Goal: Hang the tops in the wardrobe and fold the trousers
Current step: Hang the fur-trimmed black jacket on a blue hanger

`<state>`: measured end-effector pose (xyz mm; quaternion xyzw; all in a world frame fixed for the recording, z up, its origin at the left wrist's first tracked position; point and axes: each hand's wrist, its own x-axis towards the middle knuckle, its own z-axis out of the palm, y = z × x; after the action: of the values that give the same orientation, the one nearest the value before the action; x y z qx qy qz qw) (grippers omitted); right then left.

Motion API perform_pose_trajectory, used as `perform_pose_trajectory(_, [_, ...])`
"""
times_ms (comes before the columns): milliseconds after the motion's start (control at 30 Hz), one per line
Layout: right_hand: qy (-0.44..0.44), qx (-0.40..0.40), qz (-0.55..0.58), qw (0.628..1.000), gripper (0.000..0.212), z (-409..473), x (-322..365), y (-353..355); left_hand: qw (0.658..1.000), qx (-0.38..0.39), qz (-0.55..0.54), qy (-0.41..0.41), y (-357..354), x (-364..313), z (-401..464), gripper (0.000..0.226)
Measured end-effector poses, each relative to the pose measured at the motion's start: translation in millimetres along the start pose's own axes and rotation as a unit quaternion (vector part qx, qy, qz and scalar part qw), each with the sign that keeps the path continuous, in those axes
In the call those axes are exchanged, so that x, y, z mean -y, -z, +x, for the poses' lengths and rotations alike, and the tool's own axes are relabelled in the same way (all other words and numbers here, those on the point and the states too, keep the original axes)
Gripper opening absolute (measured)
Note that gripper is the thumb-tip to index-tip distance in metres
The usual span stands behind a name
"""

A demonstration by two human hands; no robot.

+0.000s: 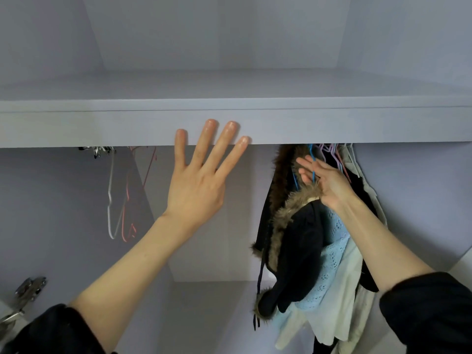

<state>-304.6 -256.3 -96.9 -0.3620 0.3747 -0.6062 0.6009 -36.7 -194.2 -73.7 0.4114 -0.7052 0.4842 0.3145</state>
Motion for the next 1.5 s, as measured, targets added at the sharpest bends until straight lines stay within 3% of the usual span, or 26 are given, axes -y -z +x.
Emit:
perform_pose_trajectory(467, [0.024, -0.031, -0.020, 0.999, 0.037, 28, 6, -3, 1.000, 0.006, -0.007, 0.016, 2, -5, 0, 0.099])
perform_pose_trajectory(600, [0.013, -0.103, -0.010, 0.995, 0.031, 39, 8, -8, 1.000, 0.011, -0.008, 0.014, 4, -3, 0, 0.099])
perform_pose_trajectory(767, [-0.001, -0.194, -0.112, 0.975, 0.019, 46, 0, 5, 1.000, 0.022, -0.009, 0.015, 4, -1, -1, 0.102])
perform_pose_trajectory(1000, [-0.018, -0.235, -0.138, 0.962, 0.024, 51, 8, 19, 0.998, 0.059, -0.014, 0.026, 10, -1, -2, 0.100])
perform_pose_trajectory(1100, [0.040, -0.280, -0.252, 0.925, 0.034, 34, 4, 14, 0.996, 0.077, -0.027, 0.033, 16, -3, 0, 0.096])
perform_pose_trajectory(1200, [0.109, -0.226, -0.451, 0.856, 0.041, -8, -5, 3, 0.992, 0.098, -0.062, 0.058, 25, -11, -4, 0.093])
perform_pose_trajectory(1300, [0.178, -0.156, -0.518, 0.822, 0.046, -54, -24, -7, 0.976, 0.138, -0.127, 0.110, 33, -28, -31, 0.085])
perform_pose_trajectory(1400, [0.202, -0.098, -0.542, 0.810, 0.044, -91, -53, -21, 0.941, 0.222, -0.201, 0.158, 46, -42, -78, 0.066])
perform_pose_trajectory(1500, [0.172, -0.008, -0.543, 0.822, 0.037, -129, -86, -43, 0.875, 0.303, -0.294, 0.235, 76, -39, -123, 0.052])
